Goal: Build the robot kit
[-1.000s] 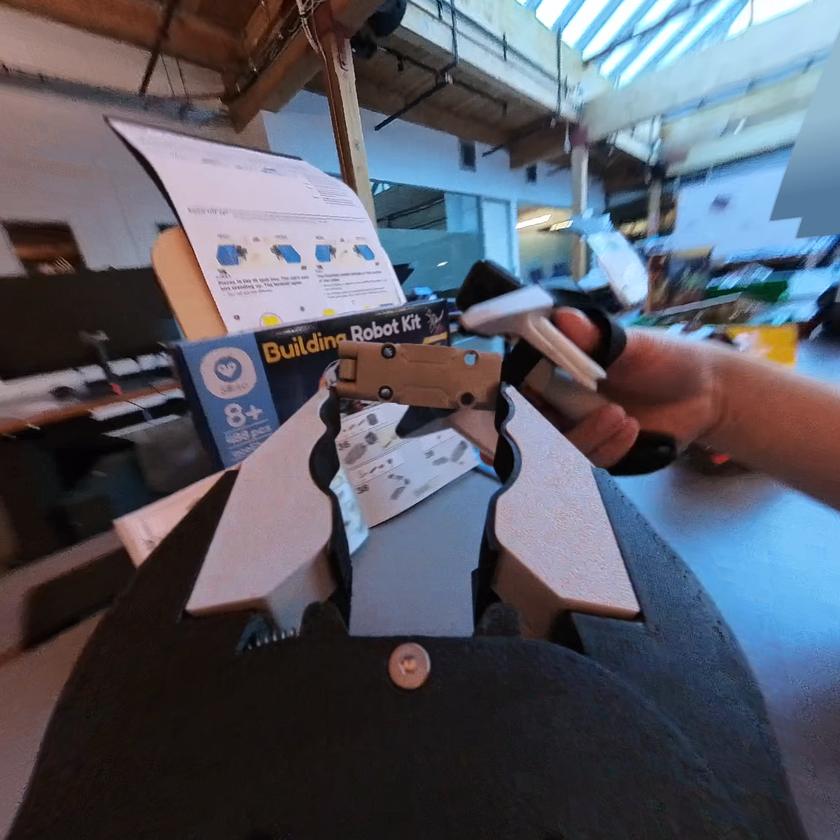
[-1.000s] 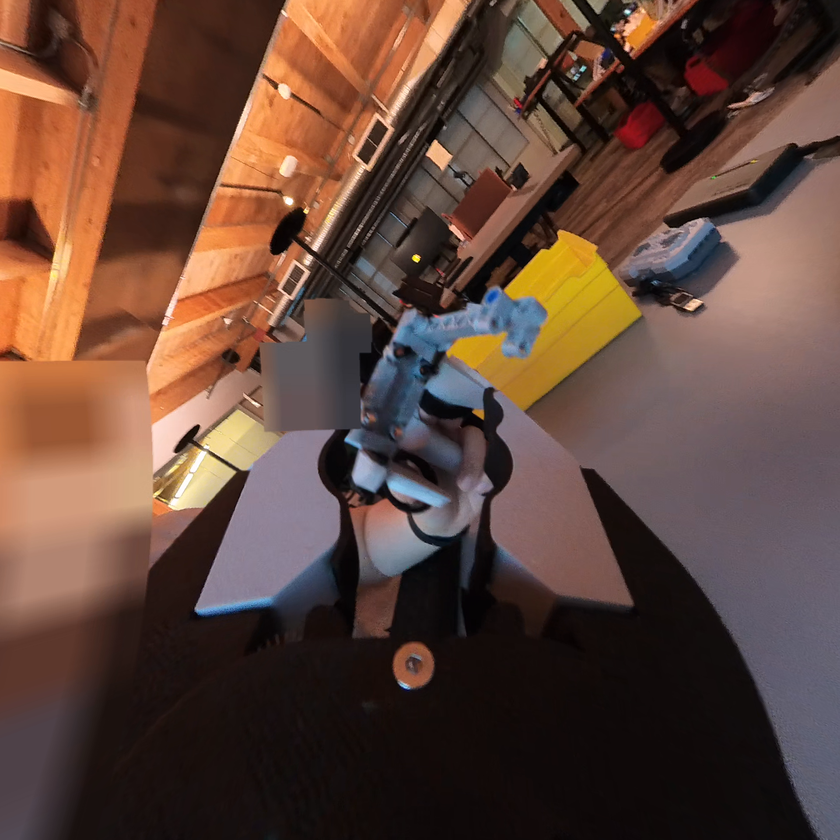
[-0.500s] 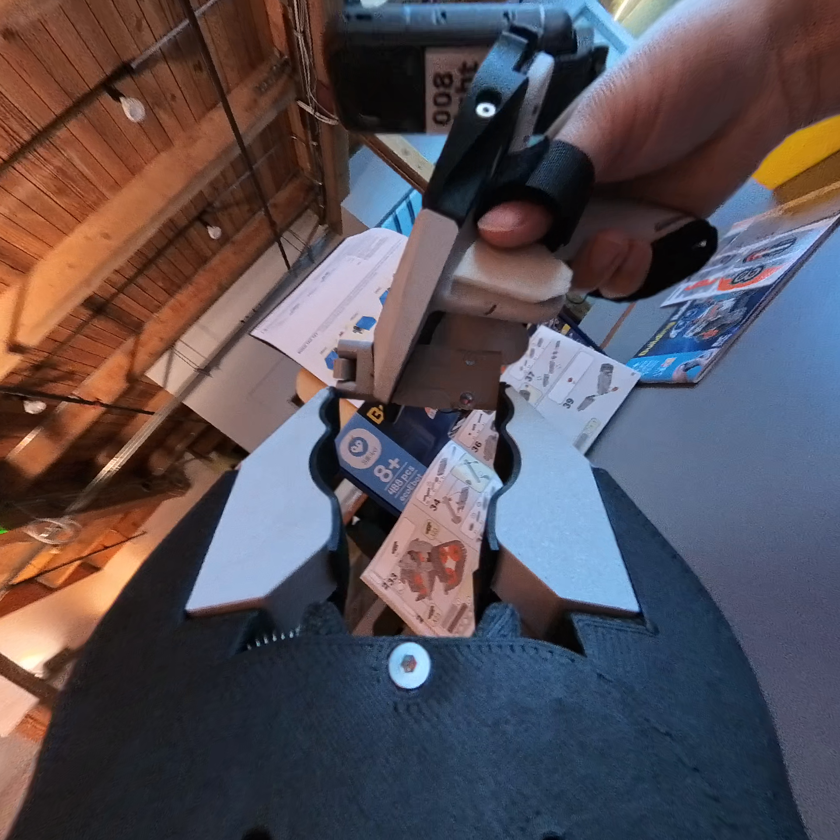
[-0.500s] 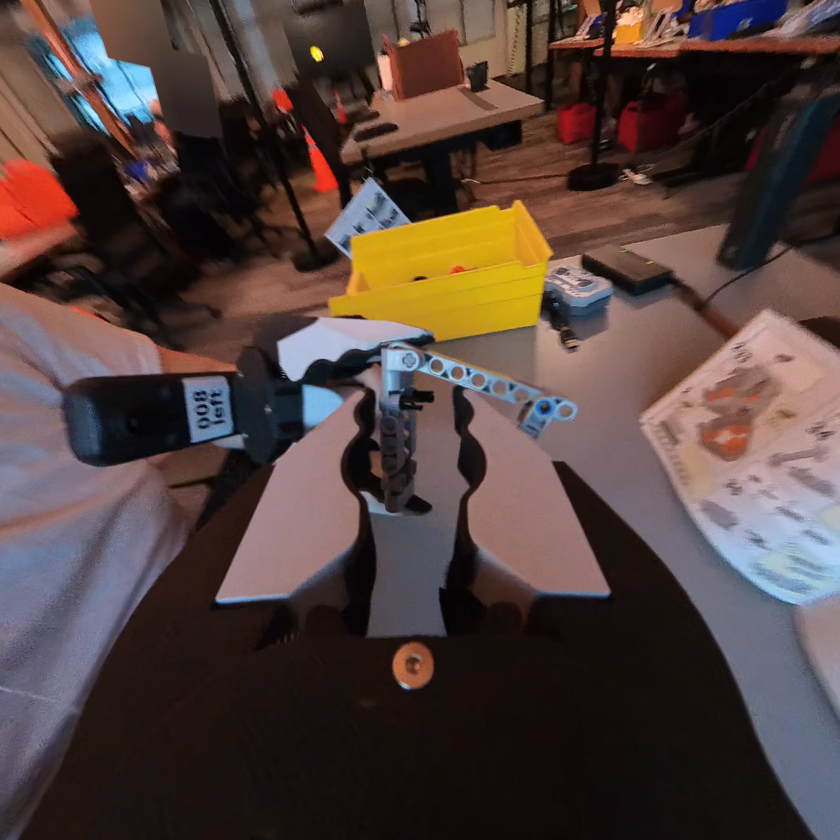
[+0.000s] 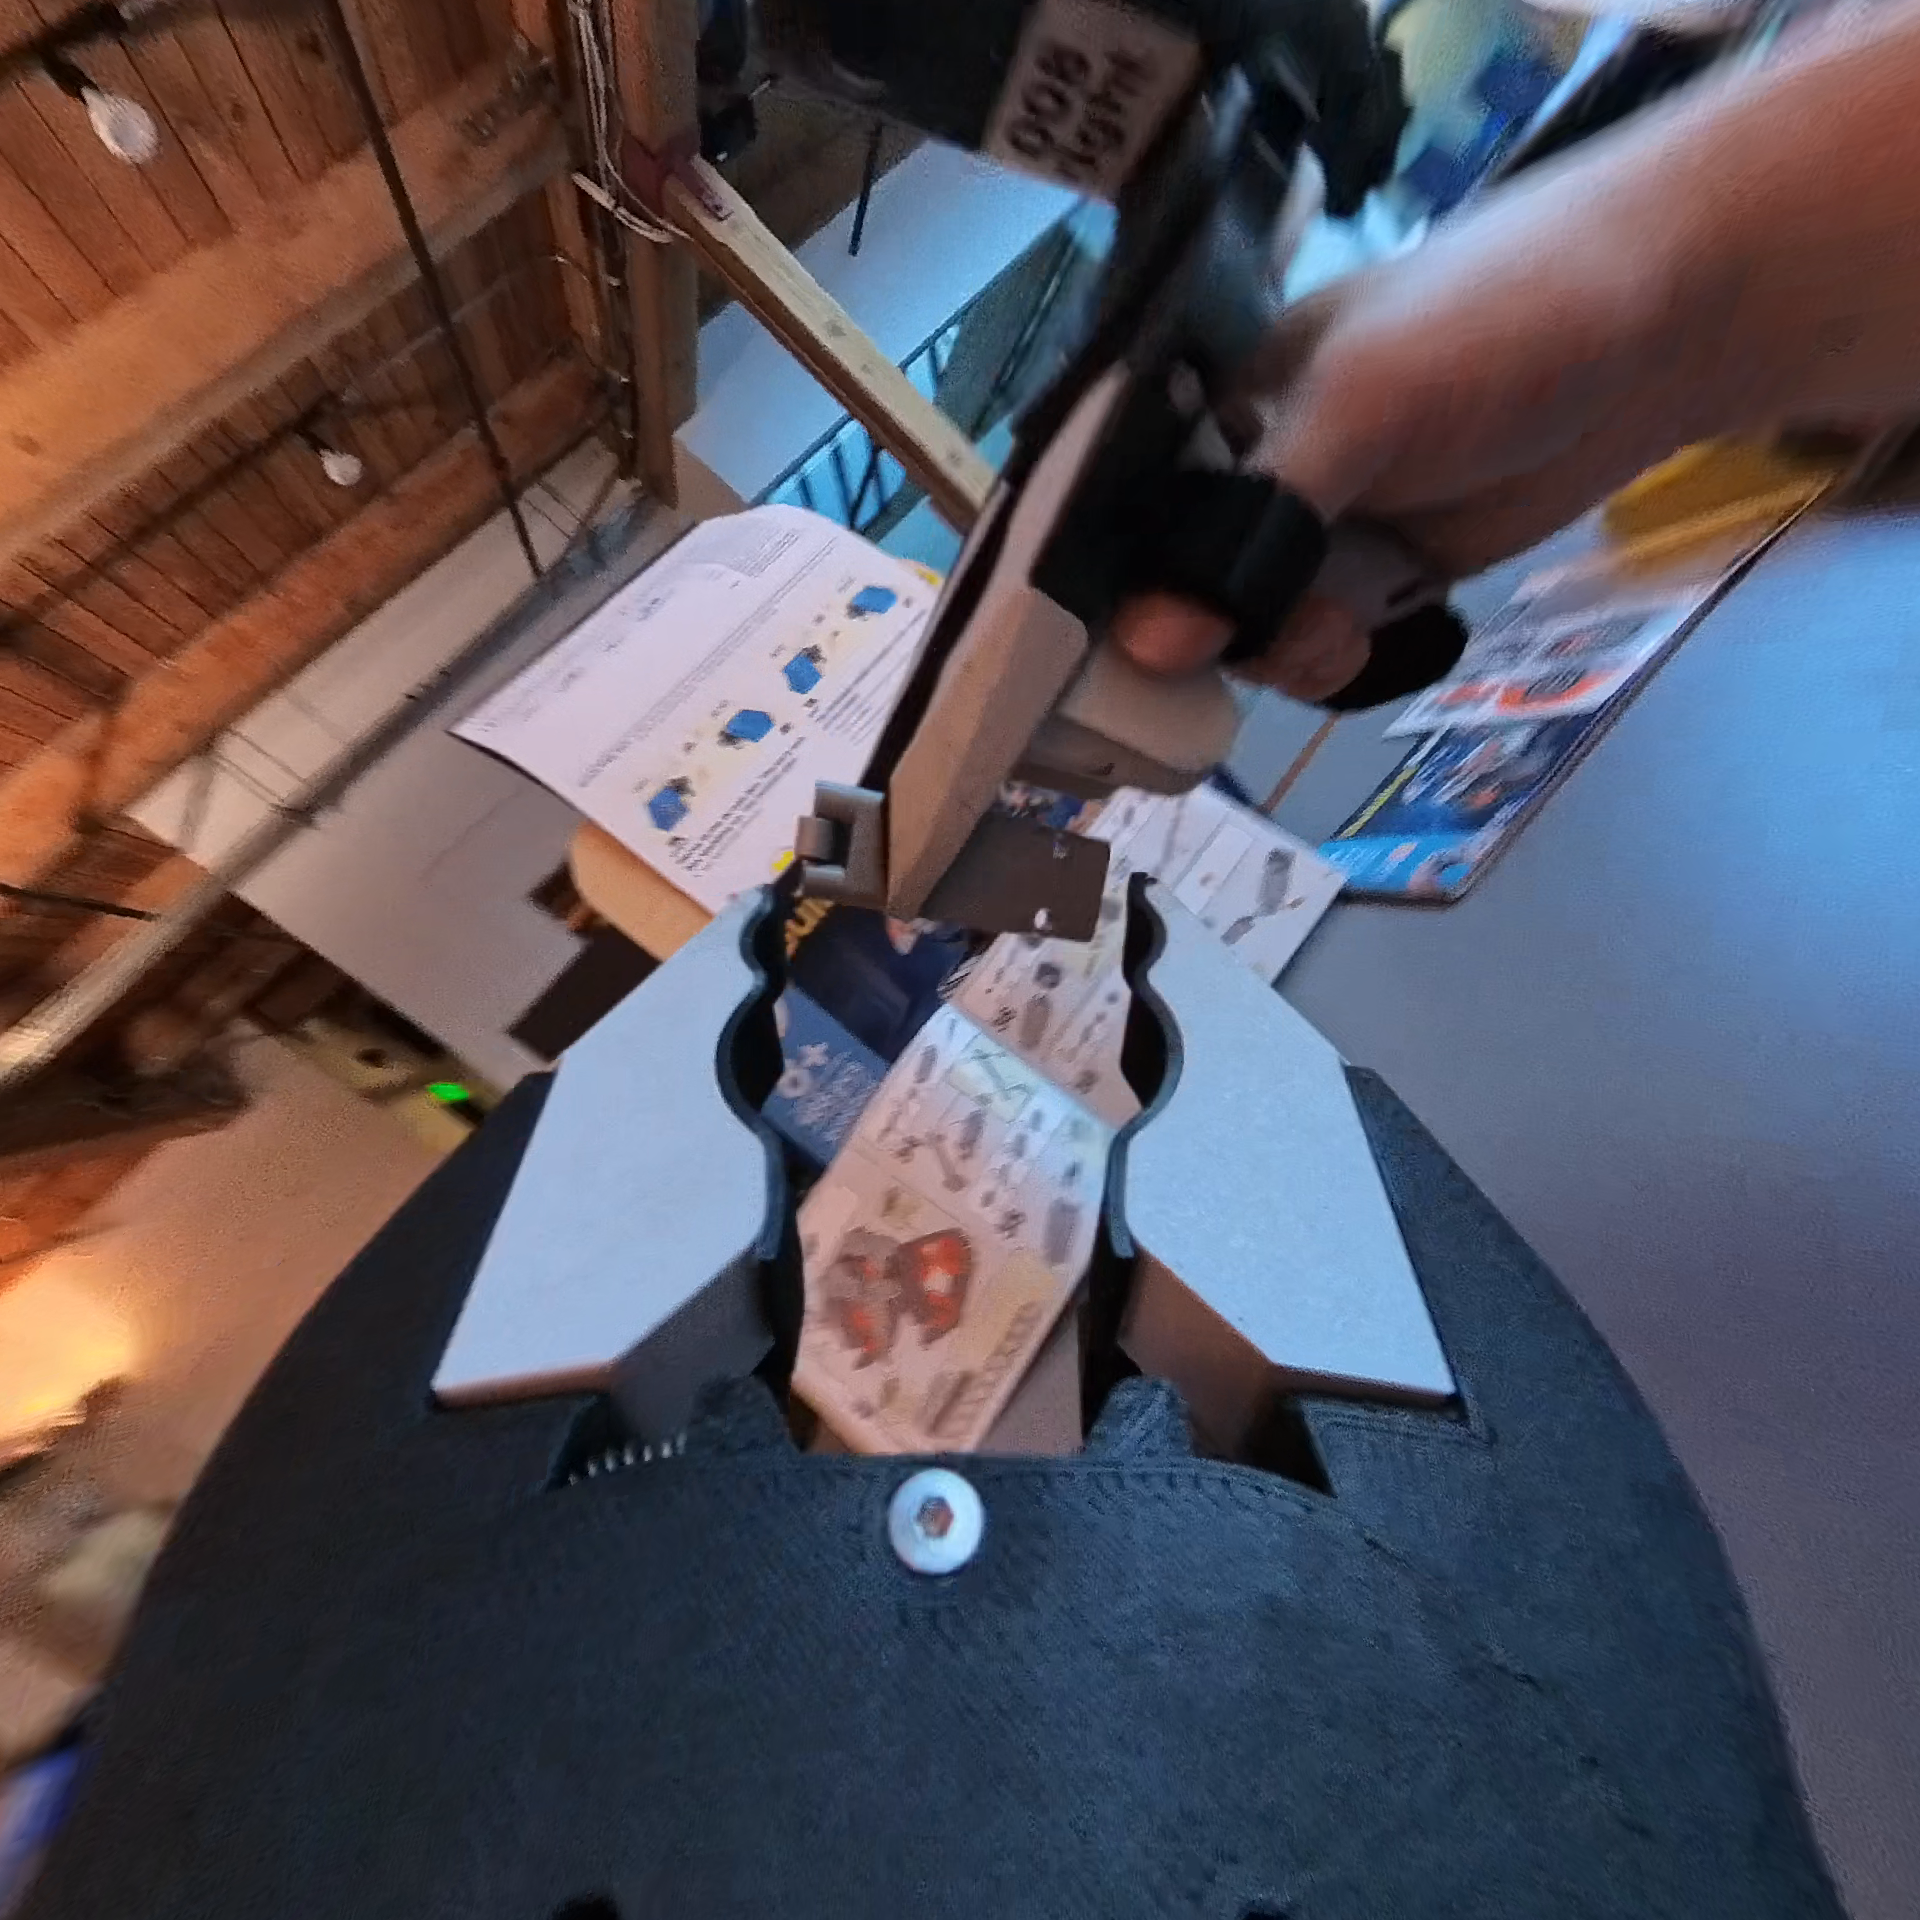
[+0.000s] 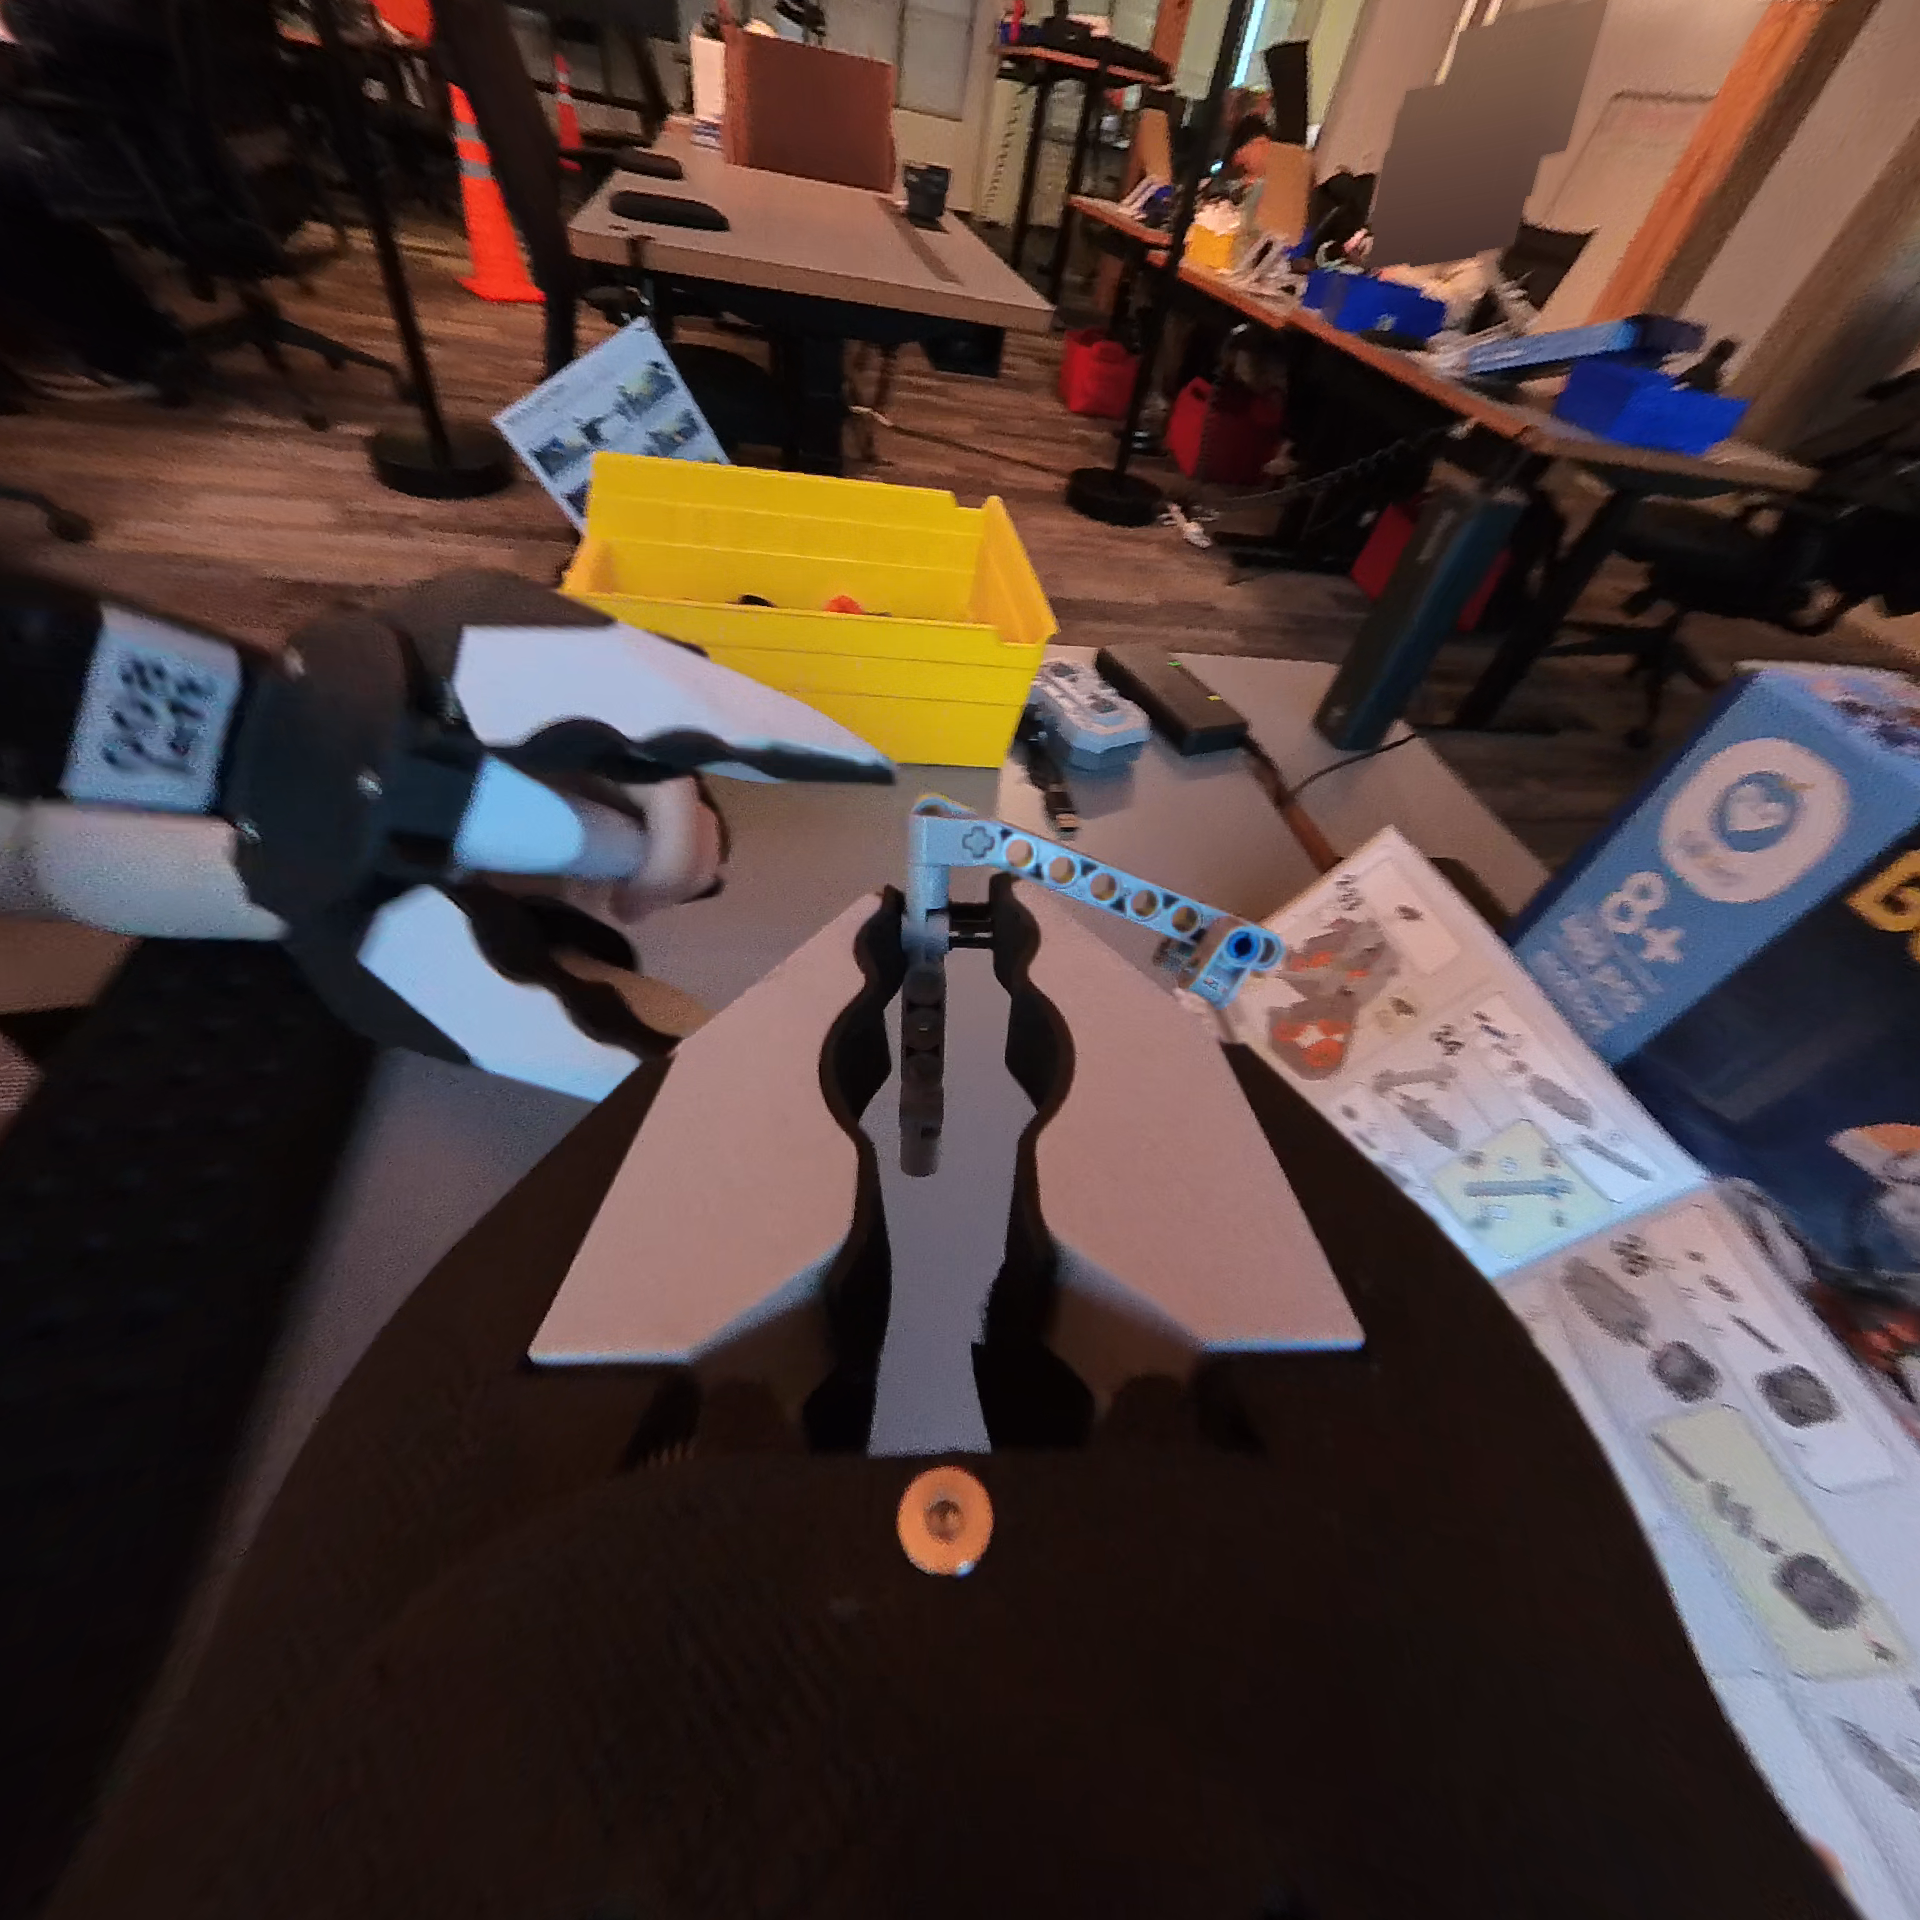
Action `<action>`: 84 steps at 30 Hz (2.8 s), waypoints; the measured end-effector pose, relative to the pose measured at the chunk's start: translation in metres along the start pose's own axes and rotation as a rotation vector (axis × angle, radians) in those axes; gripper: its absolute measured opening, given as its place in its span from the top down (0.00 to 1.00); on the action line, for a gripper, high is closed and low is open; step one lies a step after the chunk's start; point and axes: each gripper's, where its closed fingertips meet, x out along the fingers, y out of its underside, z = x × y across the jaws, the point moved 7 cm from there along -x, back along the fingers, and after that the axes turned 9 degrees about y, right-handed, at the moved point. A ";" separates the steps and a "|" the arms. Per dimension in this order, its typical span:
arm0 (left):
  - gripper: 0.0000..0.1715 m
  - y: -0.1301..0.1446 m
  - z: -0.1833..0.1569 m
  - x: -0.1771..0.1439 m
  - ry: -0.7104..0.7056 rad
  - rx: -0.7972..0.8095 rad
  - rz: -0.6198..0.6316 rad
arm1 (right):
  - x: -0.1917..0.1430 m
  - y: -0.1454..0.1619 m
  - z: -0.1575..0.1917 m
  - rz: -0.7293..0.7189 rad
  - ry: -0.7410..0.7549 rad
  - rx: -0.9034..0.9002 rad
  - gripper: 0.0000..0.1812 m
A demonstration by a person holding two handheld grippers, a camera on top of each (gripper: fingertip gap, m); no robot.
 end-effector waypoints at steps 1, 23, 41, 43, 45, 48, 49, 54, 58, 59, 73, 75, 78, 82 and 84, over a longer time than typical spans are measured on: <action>0.64 -0.002 0.003 -0.003 0.024 -0.084 -0.034 | -0.001 0.001 -0.002 -0.011 0.025 -0.029 0.91; 0.79 0.083 0.036 -0.002 0.578 -1.377 -0.158 | 0.054 0.055 0.054 0.409 0.169 -1.226 0.91; 0.71 0.076 0.034 -0.006 0.529 -1.265 -0.250 | 0.041 0.031 0.031 0.351 0.351 -1.115 0.91; 0.78 0.072 0.030 -0.005 0.551 -1.243 -0.252 | 0.043 0.030 0.034 0.352 0.350 -1.148 0.91; 0.87 0.069 0.030 -0.007 0.540 -1.209 -0.266 | 0.044 0.029 0.035 0.351 0.363 -1.160 0.91; 0.87 0.068 0.032 -0.010 0.528 -1.157 -0.273 | 0.044 0.027 0.037 0.334 0.370 -1.176 0.91; 0.87 0.067 0.033 -0.011 0.529 -1.147 -0.277 | 0.044 0.026 0.038 0.325 0.373 -1.180 0.91; 0.87 0.061 0.038 -0.015 0.523 -1.096 -0.291 | 0.043 0.019 0.042 0.296 0.389 -1.196 0.91; 0.87 0.058 0.040 -0.017 0.515 -1.111 -0.303 | 0.042 0.015 0.043 0.283 0.404 -1.199 0.91; 0.87 0.058 0.041 -0.017 0.512 -1.127 -0.322 | 0.042 0.013 0.043 0.267 0.413 -1.196 0.91; 0.83 0.042 0.051 -0.030 0.519 -1.177 -0.435 | 0.027 -0.009 0.040 -0.011 0.321 -0.781 0.91; 0.83 0.040 0.052 -0.031 0.496 -1.180 -0.440 | 0.028 -0.008 0.038 -0.005 0.335 -0.774 0.91; 0.85 0.042 0.054 -0.031 0.477 -1.208 -0.436 | 0.031 -0.005 0.040 0.023 0.336 -0.798 0.91; 0.88 0.047 0.052 -0.028 0.498 -1.255 -0.415 | 0.034 -0.002 0.040 0.055 0.347 -0.802 0.91; 0.88 0.050 0.051 -0.026 0.499 -1.262 -0.403 | 0.034 0.000 0.038 0.071 0.342 -0.772 0.91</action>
